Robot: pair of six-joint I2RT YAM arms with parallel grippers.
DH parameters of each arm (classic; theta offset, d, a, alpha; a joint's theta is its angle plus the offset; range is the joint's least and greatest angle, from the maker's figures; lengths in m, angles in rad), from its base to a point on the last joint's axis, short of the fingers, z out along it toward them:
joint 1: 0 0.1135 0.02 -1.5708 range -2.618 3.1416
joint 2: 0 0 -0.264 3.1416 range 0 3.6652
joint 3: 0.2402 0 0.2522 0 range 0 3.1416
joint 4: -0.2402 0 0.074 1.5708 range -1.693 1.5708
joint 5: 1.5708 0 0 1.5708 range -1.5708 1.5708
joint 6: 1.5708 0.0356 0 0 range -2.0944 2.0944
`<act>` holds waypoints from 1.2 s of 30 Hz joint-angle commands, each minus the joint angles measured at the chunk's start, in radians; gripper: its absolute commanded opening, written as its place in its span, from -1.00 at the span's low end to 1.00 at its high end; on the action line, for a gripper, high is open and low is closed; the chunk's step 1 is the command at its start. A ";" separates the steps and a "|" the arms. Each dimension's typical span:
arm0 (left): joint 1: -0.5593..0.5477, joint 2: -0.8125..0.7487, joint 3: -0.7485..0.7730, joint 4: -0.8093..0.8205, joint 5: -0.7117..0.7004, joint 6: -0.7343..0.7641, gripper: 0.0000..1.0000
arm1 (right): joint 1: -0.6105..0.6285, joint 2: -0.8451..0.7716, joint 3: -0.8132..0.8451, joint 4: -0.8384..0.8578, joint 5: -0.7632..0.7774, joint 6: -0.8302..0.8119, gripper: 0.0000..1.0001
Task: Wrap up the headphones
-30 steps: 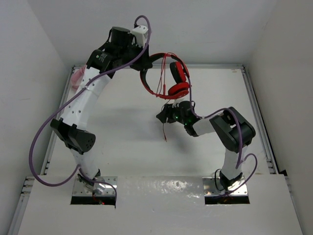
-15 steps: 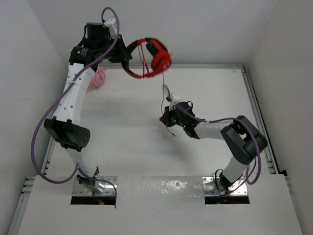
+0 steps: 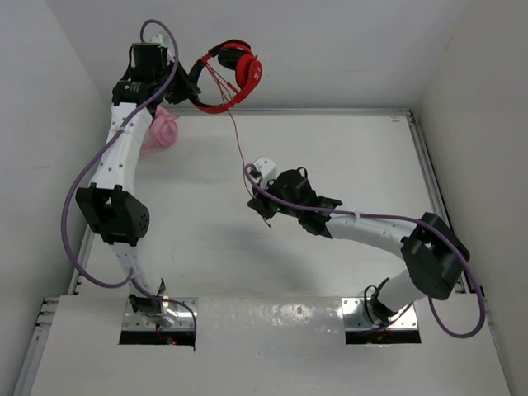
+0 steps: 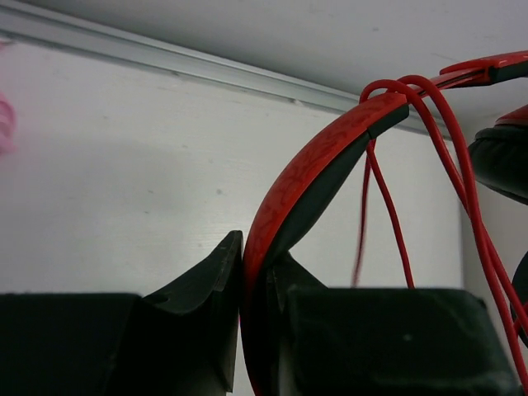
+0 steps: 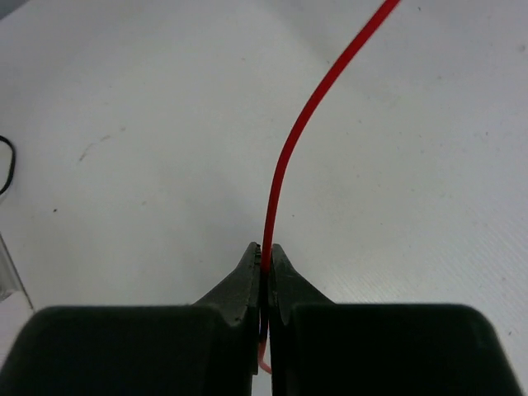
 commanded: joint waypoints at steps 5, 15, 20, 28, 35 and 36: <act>0.000 0.017 0.042 0.167 -0.319 0.238 -1.00 | 0.011 -0.135 0.081 -0.155 -0.001 -0.093 -1.00; -0.015 0.050 0.094 0.214 -0.414 0.451 -1.00 | 0.011 -0.173 0.086 -0.290 0.021 -0.137 -1.00; -0.058 0.046 0.003 0.262 -0.492 0.563 -1.00 | 0.032 -0.175 0.188 -0.342 -0.120 -0.171 -1.00; -0.235 -0.072 -0.328 0.391 -0.427 0.921 -1.00 | -0.014 -0.111 0.568 -0.581 -0.001 -0.260 -1.00; -0.305 -0.172 -0.398 0.195 -0.100 1.131 -1.00 | -0.210 0.032 0.776 -0.717 0.128 -0.395 -1.00; -0.321 -0.183 -0.407 0.178 -0.088 1.143 -1.00 | -0.224 0.046 0.803 -0.714 0.137 -0.427 -1.00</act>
